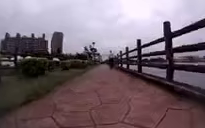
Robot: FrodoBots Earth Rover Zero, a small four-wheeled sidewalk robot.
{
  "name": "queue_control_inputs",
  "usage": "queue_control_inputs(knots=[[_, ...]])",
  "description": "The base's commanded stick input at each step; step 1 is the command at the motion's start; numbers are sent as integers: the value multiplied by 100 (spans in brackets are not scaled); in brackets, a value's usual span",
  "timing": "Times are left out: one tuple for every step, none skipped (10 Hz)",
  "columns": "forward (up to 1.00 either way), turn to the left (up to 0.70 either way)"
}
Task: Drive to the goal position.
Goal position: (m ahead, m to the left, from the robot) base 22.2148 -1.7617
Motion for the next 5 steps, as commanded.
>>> queue_control_inputs(knots=[[100,0],[100,0],[100,0],[100,0],[100,0]])
